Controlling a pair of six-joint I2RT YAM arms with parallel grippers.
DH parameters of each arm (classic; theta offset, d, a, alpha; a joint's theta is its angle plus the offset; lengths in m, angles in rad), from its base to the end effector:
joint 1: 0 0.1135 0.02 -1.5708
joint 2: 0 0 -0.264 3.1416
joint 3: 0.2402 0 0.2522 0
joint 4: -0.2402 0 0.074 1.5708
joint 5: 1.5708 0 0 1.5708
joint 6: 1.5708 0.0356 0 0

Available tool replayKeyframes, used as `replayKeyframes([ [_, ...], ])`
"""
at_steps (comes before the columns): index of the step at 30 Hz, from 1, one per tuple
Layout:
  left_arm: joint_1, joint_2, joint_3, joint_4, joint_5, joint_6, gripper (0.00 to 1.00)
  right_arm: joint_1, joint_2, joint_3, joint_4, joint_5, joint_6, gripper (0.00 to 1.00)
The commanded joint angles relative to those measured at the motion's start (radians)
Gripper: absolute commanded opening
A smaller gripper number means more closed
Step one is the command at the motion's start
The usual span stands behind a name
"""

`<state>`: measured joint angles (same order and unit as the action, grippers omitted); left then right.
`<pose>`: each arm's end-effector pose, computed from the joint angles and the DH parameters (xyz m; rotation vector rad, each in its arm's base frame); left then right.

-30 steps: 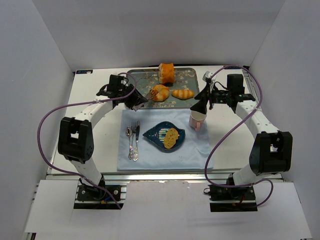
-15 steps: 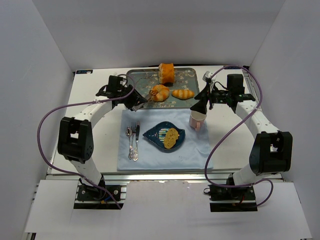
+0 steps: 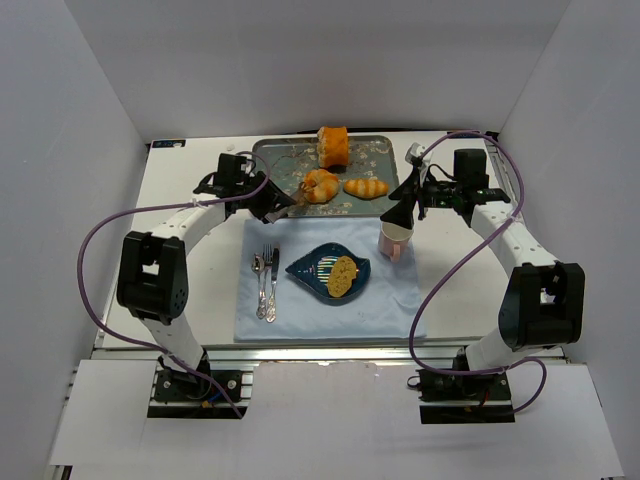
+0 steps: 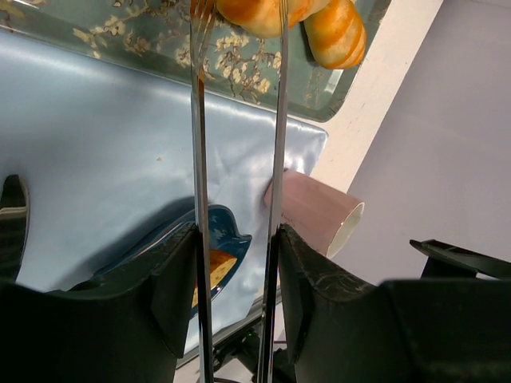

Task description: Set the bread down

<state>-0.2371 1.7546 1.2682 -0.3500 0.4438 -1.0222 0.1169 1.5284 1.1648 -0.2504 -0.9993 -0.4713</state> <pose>0.3696 -0.1051 0.2328 -0.7856 2.4868 -1.0623 0.3295 0.0688 0.2925 -1.0695 1.6688 0.8504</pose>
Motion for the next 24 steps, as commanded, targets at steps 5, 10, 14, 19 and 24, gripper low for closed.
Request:
replayKeyframes([
  [5,0.005,0.028,0.008,0.045,0.033,-0.018,0.53,-0.01,-0.028,-0.005,0.036,-0.025,0.007,0.8],
  [10,0.005,0.028,0.0,0.048,0.033,-0.021,0.53,-0.011,-0.03,-0.008,0.037,-0.025,0.008,0.8],
  [14,0.005,0.028,-0.013,0.083,0.041,-0.052,0.53,-0.011,-0.031,-0.011,0.04,-0.028,0.01,0.8],
  [19,0.005,0.039,-0.015,0.1,0.046,-0.062,0.53,-0.013,-0.03,-0.01,0.04,-0.027,0.01,0.8],
  [24,0.005,0.04,-0.036,0.117,0.049,-0.072,0.52,-0.013,-0.031,-0.013,0.045,-0.03,0.013,0.8],
])
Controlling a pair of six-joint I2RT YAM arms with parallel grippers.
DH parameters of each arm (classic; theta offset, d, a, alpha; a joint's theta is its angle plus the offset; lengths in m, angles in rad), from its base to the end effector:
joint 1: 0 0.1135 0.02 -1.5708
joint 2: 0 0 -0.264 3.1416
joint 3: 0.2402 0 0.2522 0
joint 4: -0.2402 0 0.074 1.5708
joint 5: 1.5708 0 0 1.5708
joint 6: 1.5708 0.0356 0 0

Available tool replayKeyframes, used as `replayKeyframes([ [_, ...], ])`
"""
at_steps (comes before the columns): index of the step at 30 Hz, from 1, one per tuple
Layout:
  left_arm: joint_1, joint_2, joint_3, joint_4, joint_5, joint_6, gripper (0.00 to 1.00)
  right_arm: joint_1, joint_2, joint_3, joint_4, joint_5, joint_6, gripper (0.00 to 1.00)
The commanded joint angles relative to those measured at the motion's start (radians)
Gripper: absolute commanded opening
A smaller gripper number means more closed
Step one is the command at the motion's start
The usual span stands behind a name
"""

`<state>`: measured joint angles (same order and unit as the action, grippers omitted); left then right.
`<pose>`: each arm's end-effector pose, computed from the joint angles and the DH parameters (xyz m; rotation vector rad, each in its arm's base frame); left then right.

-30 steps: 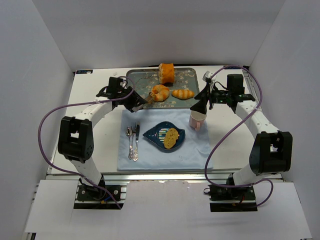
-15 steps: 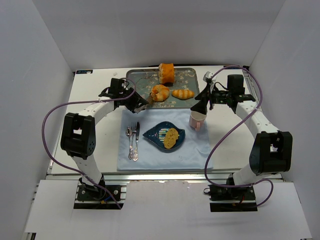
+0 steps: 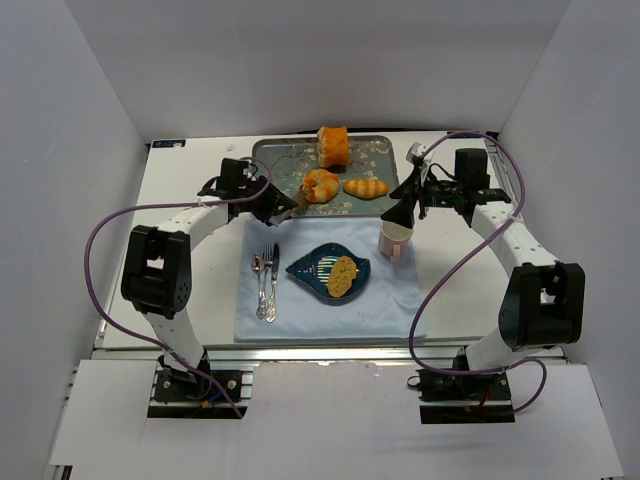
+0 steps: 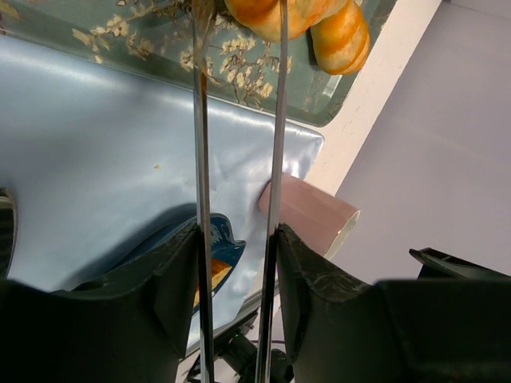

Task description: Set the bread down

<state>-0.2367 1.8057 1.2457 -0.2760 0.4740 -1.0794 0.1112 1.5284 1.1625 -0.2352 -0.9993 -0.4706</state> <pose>0.3770 -0.1077 0.2126 -0.8485 2.4882 -1.1164 0.3305 0.0670 0.2929 -1.0661 1.6601 0.8398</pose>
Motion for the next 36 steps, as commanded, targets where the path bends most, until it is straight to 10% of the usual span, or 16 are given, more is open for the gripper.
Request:
replayKeyframes([
  [1,0.005,-0.011,-0.018,0.05,0.02,-0.017,0.5,-0.007,-0.033,-0.012,0.03,-0.03,0.013,0.8],
  [18,0.005,-0.061,-0.038,0.1,0.067,-0.005,0.0,-0.013,-0.043,-0.015,0.025,-0.032,0.01,0.8],
  [36,0.005,-0.405,-0.167,-0.107,0.124,0.079,0.0,-0.018,-0.036,0.002,0.0,-0.036,-0.007,0.8],
])
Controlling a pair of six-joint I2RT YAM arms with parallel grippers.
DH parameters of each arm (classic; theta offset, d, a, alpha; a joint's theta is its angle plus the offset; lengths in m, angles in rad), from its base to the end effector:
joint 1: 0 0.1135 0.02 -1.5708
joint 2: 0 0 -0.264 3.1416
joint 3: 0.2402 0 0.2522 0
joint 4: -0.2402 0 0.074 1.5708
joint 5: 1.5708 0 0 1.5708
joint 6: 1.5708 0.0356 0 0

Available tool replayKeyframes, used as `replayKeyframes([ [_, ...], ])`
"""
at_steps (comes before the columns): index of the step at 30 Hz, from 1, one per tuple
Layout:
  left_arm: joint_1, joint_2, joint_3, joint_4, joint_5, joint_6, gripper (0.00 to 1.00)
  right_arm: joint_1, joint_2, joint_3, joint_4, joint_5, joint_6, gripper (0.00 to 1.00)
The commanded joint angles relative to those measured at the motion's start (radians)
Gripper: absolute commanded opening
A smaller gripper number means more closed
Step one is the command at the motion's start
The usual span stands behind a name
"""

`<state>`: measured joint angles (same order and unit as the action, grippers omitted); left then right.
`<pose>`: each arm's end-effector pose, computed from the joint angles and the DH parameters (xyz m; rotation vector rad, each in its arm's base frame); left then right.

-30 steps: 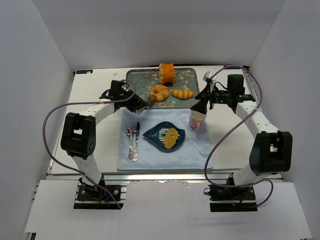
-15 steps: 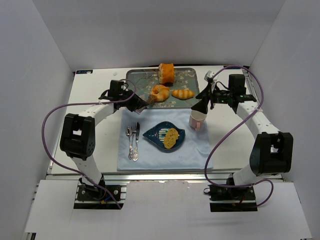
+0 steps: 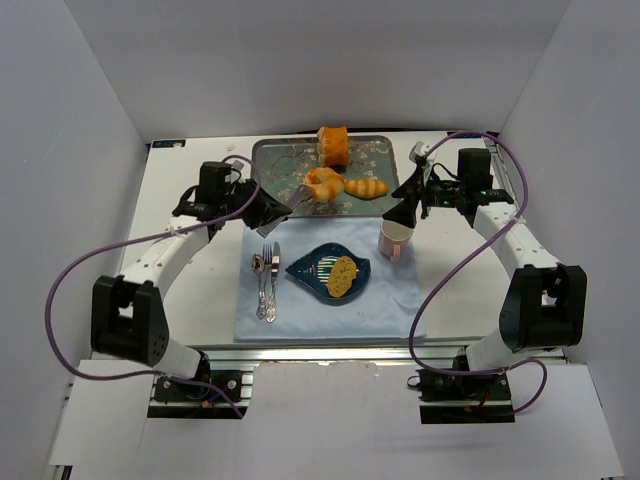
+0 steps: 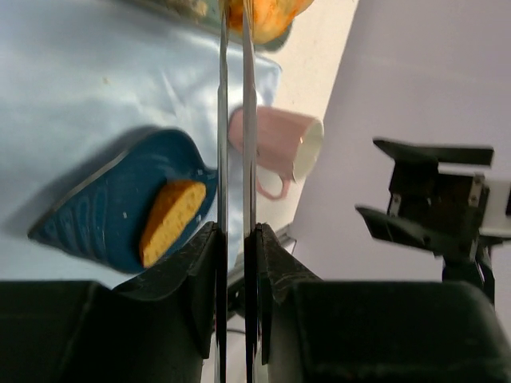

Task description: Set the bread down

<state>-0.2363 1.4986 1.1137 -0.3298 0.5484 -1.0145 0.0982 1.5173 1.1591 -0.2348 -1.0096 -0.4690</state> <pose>0.3159 -0.0952 0.2720 -0.6450 2.4106 -1.2256 0.3288 0.0627 0.2955 -1.0582 1.6529 0.8379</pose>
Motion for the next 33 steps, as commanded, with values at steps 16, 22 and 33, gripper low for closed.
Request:
replayKeyframes([
  [16,-0.012,-0.471,-0.261,-0.331,0.22,-0.045,0.0,-0.005,-0.011,0.004,0.0,-0.038,-0.011,0.8],
  [22,-0.031,-0.512,-0.31,-0.357,0.228,-0.038,0.0,-0.005,-0.016,-0.007,0.006,-0.038,-0.008,0.8],
  [33,-0.063,-0.476,-0.348,-0.356,0.193,-0.001,0.28,-0.005,-0.02,-0.016,0.012,-0.032,-0.008,0.81],
])
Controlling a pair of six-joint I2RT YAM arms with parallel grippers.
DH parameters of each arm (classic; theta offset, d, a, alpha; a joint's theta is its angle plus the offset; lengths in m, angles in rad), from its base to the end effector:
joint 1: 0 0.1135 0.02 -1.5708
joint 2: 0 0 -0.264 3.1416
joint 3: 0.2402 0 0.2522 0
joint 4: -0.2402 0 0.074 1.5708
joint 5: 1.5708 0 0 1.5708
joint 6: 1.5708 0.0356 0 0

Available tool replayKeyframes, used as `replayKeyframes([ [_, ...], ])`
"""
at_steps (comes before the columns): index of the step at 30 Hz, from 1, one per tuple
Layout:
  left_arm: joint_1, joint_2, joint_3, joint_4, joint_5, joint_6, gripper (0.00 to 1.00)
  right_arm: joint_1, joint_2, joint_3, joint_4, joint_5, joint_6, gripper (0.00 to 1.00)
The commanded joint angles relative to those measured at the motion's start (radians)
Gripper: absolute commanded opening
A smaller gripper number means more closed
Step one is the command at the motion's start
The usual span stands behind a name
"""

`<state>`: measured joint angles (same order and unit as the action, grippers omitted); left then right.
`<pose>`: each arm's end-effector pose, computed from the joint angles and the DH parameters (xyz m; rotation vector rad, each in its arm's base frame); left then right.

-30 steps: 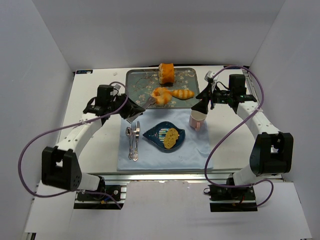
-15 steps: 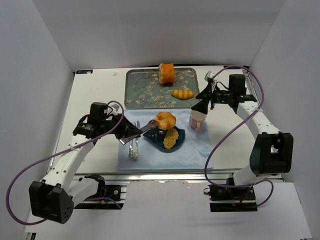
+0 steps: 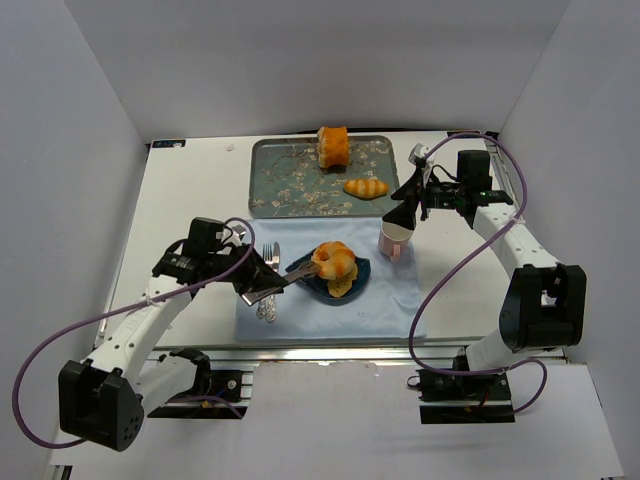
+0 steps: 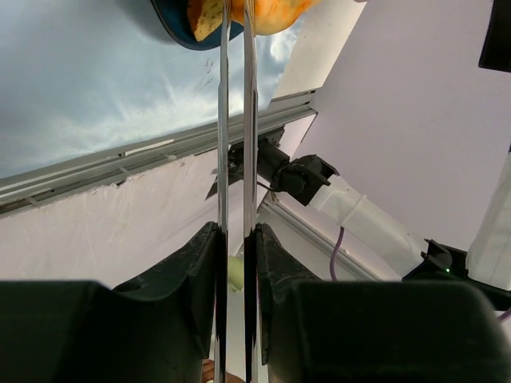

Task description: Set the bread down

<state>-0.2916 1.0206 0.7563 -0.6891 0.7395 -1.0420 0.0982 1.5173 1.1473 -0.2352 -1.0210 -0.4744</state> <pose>0.1771 -0.0782 0.2507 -0.6975 2.7064 -1.3918 0.3275 0.0628 0.2918 -1.0639 1.6532 0.8528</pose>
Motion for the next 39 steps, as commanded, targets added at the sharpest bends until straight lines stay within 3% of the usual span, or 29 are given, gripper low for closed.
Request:
replayKeyframes([
  [1,-0.007,0.007,0.012,-0.006,0.0,0.037,0.31,-0.005,-0.02,-0.004,0.014,-0.021,-0.003,0.81],
  [7,-0.006,0.013,0.029,-0.036,0.001,0.06,0.46,-0.005,-0.017,-0.004,0.011,-0.019,-0.003,0.81],
  [10,-0.006,0.009,0.031,-0.043,0.001,0.06,0.49,-0.006,-0.016,-0.008,0.011,-0.019,-0.001,0.81],
  [21,-0.007,-0.008,0.038,-0.026,0.017,0.04,0.5,-0.005,-0.011,-0.004,0.011,-0.024,-0.003,0.81],
  [39,-0.006,-0.06,0.041,-0.128,0.069,0.077,0.51,-0.003,-0.006,0.003,0.02,-0.034,0.003,0.81],
])
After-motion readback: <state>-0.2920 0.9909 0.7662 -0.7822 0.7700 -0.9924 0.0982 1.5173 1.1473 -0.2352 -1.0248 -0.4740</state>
